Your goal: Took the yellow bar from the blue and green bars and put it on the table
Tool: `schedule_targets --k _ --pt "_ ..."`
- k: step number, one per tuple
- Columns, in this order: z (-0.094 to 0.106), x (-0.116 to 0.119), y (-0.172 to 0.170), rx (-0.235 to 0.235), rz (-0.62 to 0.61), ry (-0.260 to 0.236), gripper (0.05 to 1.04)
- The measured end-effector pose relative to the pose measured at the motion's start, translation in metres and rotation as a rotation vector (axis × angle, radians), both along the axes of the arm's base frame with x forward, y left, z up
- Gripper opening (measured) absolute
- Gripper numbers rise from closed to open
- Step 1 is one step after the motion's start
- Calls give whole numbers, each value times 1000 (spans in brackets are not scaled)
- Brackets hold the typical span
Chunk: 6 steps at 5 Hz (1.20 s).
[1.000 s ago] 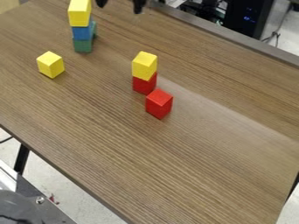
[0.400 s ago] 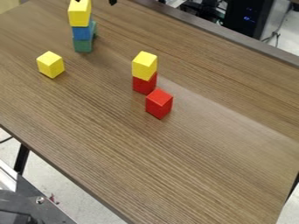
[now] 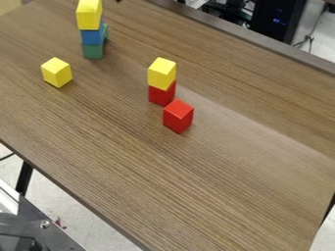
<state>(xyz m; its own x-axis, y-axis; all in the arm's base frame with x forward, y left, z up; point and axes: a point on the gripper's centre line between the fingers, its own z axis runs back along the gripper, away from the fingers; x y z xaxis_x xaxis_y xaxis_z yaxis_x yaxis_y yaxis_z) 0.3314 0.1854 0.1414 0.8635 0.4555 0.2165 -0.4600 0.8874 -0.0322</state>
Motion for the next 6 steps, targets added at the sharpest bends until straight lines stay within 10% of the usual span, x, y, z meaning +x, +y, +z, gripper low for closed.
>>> schedule_targets --k 6 --pt "-20 4 30 -4 -1 51 1000"
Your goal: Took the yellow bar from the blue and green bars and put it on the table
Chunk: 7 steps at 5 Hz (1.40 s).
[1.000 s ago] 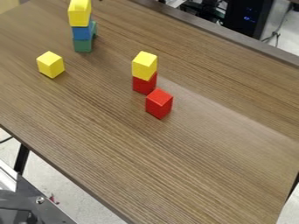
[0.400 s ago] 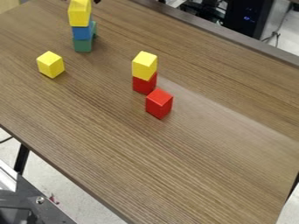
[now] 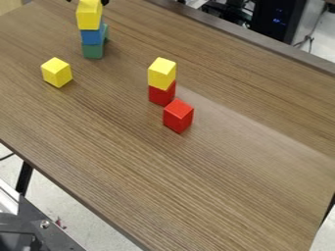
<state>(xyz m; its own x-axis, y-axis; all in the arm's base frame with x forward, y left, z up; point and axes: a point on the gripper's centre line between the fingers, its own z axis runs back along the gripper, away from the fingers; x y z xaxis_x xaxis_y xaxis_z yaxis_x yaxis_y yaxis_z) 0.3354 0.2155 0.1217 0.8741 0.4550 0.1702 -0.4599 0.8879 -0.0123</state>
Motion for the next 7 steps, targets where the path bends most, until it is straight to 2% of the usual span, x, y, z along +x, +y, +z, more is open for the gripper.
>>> schedule_targets --k 1,2,3,4,5,6,7 --pt "0 0 0 1 -1 -3 1000" --pt "-14 -2 -2 -22 -1 22 1000" --pt "-20 -3 -4 -35 3 28 954" --pt "-25 -4 -6 -52 0 24 669" --pt "-25 -5 -6 -50 3 17 573" --pt "-23 -7 -10 -62 3 11 572" --pt "6 -8 -16 -40 -5 -54 572"
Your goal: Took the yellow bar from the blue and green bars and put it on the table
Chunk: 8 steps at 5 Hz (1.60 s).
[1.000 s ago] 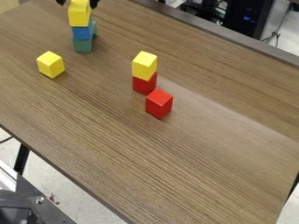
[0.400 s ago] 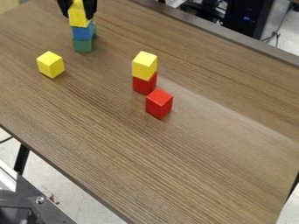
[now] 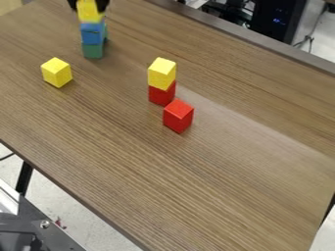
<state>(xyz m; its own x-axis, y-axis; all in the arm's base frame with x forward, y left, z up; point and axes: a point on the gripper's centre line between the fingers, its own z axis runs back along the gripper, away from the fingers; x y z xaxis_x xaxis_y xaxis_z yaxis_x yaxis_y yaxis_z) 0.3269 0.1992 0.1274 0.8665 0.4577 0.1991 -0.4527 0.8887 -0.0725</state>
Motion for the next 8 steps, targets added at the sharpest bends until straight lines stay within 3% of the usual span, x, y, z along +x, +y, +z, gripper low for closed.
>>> schedule_targets --k 1,2,4,6,8 --pt "32 0 -18 15 -28 -77 572" --pt "44 5 -59 15 -119 -108 572" --pt "14 13 -146 40 -300 -18 572" --pt "-12 15 -195 36 -374 32 572" --pt "-38 12 -224 11 -361 67 572"
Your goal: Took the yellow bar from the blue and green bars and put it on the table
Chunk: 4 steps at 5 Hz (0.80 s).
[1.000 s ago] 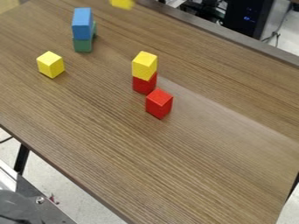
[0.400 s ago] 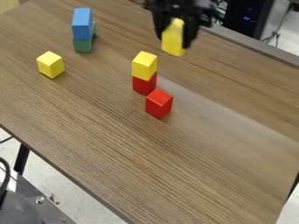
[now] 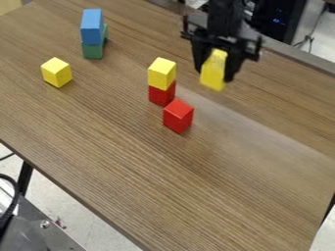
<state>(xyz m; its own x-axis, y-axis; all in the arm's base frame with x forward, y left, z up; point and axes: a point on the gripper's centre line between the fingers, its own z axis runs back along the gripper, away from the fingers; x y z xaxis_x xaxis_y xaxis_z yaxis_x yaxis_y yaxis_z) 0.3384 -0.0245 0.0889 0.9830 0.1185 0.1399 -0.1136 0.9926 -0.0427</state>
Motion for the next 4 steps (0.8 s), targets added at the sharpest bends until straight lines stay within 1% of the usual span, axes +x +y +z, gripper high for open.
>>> schedule_targets --k 1,2,3,4 --pt "-14 1 -9 -2 48 12 572" --pt "-26 -2 -14 -28 144 3 572" --pt "-38 -6 -15 -38 170 9 572" --pt "-46 -6 -17 -45 164 15 572"
